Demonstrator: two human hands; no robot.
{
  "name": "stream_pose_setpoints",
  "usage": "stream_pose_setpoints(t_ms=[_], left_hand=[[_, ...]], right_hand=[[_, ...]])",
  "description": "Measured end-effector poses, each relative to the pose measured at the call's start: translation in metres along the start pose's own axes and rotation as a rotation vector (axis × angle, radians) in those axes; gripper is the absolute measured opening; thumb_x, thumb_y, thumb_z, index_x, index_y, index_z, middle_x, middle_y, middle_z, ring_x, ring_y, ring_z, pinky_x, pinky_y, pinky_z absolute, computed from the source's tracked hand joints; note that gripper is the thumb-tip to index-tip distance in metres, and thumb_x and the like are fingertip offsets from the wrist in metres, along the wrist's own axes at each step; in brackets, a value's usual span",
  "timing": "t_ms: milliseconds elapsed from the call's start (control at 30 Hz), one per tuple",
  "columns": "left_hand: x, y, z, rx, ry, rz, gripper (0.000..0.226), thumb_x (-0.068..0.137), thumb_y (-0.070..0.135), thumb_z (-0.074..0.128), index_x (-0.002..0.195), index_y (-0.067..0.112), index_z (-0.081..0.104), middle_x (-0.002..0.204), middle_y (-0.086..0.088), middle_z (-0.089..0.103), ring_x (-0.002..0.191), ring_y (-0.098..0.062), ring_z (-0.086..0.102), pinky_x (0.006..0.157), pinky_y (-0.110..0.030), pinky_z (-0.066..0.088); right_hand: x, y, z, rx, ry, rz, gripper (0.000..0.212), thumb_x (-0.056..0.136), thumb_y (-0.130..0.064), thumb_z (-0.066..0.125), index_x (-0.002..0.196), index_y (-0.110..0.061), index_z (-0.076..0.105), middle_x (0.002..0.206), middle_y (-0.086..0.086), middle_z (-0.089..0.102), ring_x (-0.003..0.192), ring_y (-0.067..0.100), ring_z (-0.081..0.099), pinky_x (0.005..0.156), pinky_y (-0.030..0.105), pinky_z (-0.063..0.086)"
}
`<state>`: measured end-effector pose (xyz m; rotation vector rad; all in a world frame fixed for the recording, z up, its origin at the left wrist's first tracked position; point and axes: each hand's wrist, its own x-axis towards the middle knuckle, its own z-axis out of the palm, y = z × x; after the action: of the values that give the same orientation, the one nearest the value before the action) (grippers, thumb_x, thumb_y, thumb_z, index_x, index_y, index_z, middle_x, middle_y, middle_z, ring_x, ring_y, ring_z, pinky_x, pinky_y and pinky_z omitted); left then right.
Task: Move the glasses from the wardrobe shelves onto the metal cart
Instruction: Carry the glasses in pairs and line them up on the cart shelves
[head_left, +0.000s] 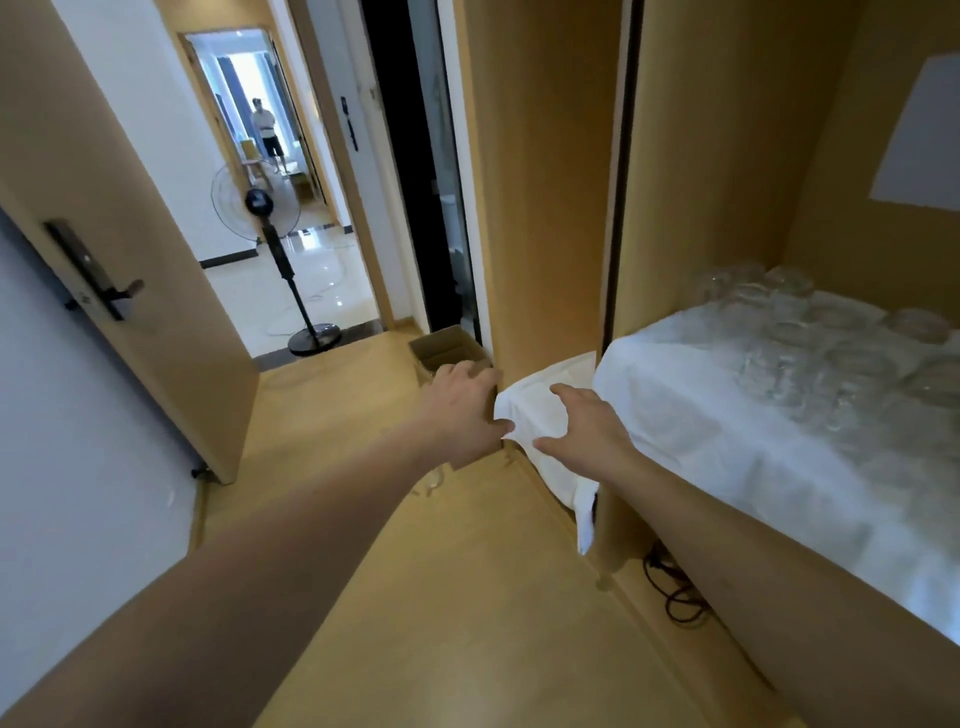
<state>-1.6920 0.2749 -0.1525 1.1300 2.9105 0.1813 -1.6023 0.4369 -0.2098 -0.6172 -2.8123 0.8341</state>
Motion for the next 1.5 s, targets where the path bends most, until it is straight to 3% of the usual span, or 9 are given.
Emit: stream_pose_setpoints(t_ms=[100,233,467,667,833,1100,1267,1367,1500], left_hand=[[0.039,0.016,0.008,0.039,-0.018,0.081,0.064,0.086,0.056,0.064,0.142,0.031,0.044,0.143,-0.008,0.049,0.133,-0.034,0.041,0.106,-0.05,0.043],[0.086,0.041,0.012,0.056,-0.04,0.149,0.073,0.092,0.053,0.064,0.154,0.027,0.035,0.157,-0.008,0.038,0.143,-0.034,0.032,0.115,-0.051,0.036],[0.166,0.073,0.037,0.047,-0.084,0.349,0.071,0.092,0.059,0.06,0.153,0.031,0.035,0.158,-0.005,0.037,0.143,-0.032,0.033,0.115,-0.052,0.036],[0.233,0.095,0.047,-0.013,-0.09,0.545,0.07,0.093,0.05,0.065,0.153,0.025,0.039,0.154,-0.007,0.041,0.139,-0.033,0.036,0.111,-0.047,0.039],[0.3,0.115,0.042,-0.062,-0.123,0.697,0.072,0.093,0.051,0.065,0.153,0.023,0.038,0.151,-0.007,0.044,0.137,-0.032,0.039,0.11,-0.046,0.04],[0.378,0.161,0.034,-0.236,-0.078,0.943,0.068,0.089,0.047,0.068,0.149,0.021,0.046,0.146,-0.006,0.05,0.133,-0.031,0.044,0.107,-0.037,0.035],[0.418,0.188,0.035,-0.284,-0.084,0.985,0.062,0.084,0.052,0.062,0.136,0.019,0.055,0.131,-0.007,0.058,0.127,-0.032,0.048,0.103,-0.038,0.038],[0.434,0.206,0.036,-0.348,-0.07,0.982,0.066,0.081,0.051,0.063,0.141,0.025,0.054,0.134,-0.008,0.058,0.13,-0.033,0.047,0.108,-0.037,0.034],[0.451,0.232,0.037,-0.416,-0.115,0.895,0.063,0.076,0.055,0.059,0.132,0.024,0.06,0.136,-0.008,0.057,0.132,-0.033,0.045,0.109,-0.039,0.038]], right_hand=[[0.024,0.025,-0.014,0.009,0.018,0.052,0.084,0.084,-0.049,0.073,0.154,-0.025,0.032,0.153,0.004,0.043,0.135,0.028,0.046,0.106,0.041,0.045],[0.046,0.055,-0.031,0.013,0.068,0.145,0.085,0.084,-0.048,0.073,0.155,-0.026,0.031,0.153,0.003,0.042,0.137,0.027,0.043,0.106,0.04,0.044],[0.079,0.097,-0.051,-0.024,0.132,0.307,0.081,0.087,-0.048,0.071,0.154,-0.023,0.032,0.153,0.005,0.042,0.137,0.028,0.043,0.11,0.038,0.039],[0.109,0.119,-0.069,-0.028,0.215,0.431,0.069,0.09,-0.034,0.071,0.15,-0.016,0.041,0.148,0.01,0.047,0.134,0.029,0.047,0.107,0.035,0.041],[0.135,0.129,-0.087,-0.005,0.301,0.562,0.085,0.083,-0.046,0.075,0.153,-0.021,0.036,0.15,0.007,0.045,0.133,0.029,0.046,0.107,0.037,0.043],[0.162,0.14,-0.131,-0.061,0.463,0.716,0.085,0.081,-0.041,0.079,0.153,-0.022,0.038,0.15,0.01,0.045,0.137,0.029,0.044,0.105,0.034,0.04],[0.169,0.144,-0.153,-0.086,0.557,0.797,0.083,0.083,-0.04,0.078,0.153,-0.02,0.038,0.152,0.011,0.043,0.136,0.03,0.046,0.106,0.033,0.039],[0.171,0.152,-0.162,-0.115,0.594,0.83,0.082,0.082,-0.04,0.079,0.151,-0.018,0.041,0.148,0.012,0.047,0.133,0.03,0.049,0.106,0.035,0.041],[0.179,0.166,-0.177,-0.118,0.617,0.858,0.083,0.081,-0.042,0.078,0.151,-0.02,0.041,0.147,0.013,0.047,0.131,0.031,0.05,0.105,0.035,0.042]])
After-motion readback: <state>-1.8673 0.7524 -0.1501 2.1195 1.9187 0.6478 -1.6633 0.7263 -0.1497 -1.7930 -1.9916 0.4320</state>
